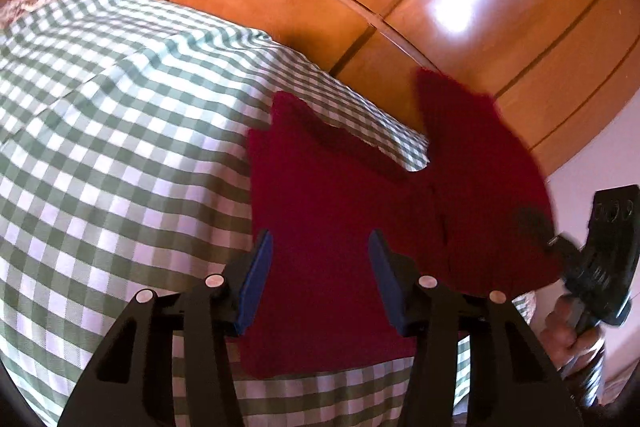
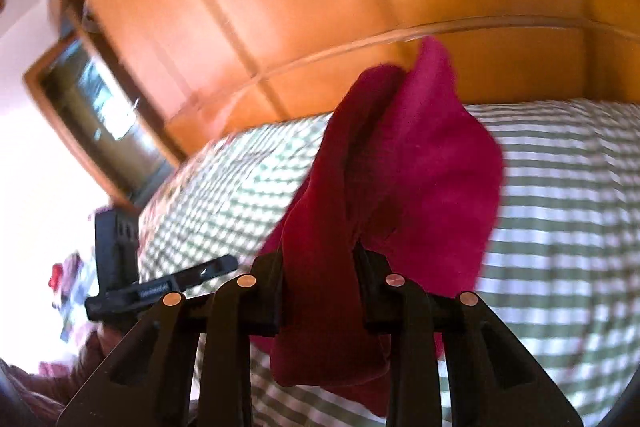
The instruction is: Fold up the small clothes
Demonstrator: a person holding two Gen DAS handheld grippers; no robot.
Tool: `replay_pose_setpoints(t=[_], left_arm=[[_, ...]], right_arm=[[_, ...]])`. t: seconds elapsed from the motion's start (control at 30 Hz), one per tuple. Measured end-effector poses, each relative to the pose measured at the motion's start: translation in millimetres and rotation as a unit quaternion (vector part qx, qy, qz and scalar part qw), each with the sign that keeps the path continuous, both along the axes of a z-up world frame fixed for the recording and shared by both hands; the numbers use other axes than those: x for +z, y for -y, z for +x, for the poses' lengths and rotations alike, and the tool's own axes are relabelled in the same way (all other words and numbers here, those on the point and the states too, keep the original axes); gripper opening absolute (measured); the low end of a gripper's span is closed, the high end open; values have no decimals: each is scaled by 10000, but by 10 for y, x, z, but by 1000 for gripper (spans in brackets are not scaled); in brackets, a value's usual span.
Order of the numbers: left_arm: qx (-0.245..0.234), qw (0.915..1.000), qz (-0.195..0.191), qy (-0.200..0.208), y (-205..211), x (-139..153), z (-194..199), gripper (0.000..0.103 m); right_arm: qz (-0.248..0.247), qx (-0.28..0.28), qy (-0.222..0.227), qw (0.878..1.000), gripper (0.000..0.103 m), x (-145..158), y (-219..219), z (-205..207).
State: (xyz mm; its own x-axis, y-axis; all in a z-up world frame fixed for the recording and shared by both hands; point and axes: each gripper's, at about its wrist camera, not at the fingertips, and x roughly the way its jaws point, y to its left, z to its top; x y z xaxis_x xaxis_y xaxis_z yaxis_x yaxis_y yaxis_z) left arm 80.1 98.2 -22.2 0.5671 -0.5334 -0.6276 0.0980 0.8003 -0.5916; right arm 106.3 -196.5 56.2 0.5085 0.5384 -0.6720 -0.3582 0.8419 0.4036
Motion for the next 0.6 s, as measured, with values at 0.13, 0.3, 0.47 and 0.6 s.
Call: replay_pose_setpoints(t=[0.13, 0.3, 0.47, 0.6], left_arm=[[28, 9992, -390, -73, -147, -19, -17, 50], [-50, 9970, -757, -129, -236, 24, -3, 67], [-315, 9929, -1106, -309, -175, 32, 127, 71], [-458, 9925, -1002, -535, -33, -15, 257, 76]], right_arm=[[-512, 476, -219, 9973, 26, -328, -555, 32], [-1294, 890, 37, 9876, 28, -550, -907, -112], [-670, 1313, 72, 9890, 46, -446, -815, -350], [-239, 1224, -14, 9922, 53, -355, -475, -514]])
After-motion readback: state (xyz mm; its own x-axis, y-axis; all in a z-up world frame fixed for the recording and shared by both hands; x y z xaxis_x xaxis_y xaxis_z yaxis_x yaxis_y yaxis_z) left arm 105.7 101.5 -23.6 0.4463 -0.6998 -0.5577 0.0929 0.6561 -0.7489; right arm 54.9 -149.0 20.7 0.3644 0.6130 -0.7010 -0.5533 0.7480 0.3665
